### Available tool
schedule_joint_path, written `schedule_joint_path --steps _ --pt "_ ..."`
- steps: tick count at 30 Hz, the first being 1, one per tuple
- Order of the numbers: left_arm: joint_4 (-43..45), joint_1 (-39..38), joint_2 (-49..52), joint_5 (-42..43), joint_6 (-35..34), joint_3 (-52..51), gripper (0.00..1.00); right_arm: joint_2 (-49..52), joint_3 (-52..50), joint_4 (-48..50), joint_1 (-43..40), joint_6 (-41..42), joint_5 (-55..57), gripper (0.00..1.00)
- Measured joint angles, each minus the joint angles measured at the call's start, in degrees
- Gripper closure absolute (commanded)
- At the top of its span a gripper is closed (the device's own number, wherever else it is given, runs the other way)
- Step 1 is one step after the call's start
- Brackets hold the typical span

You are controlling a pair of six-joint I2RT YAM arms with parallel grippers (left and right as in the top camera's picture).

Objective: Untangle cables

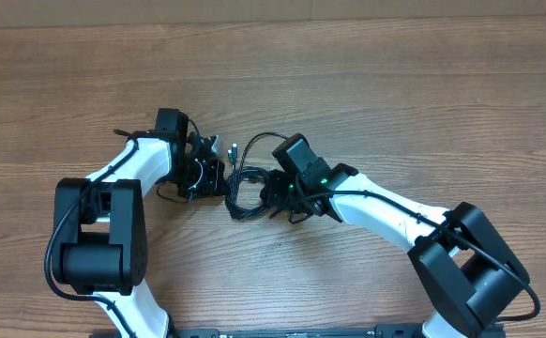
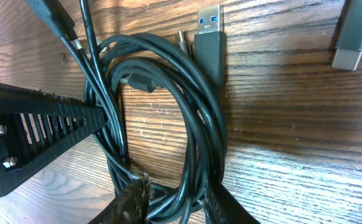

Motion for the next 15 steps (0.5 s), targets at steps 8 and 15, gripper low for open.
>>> schedule_joint_path --steps 8,15 --pt "0.02 0.00 0.00 0.00 0.00 0.00 0.96 0.00 0.00 0.28 0.00 -2.62 -2.78 0.76" --pt "-0.02 0.00 0.00 -0.02 0.00 0.00 0.96 0.00 0.02 0.09 0.00 -3.67 -4.42 0.69"
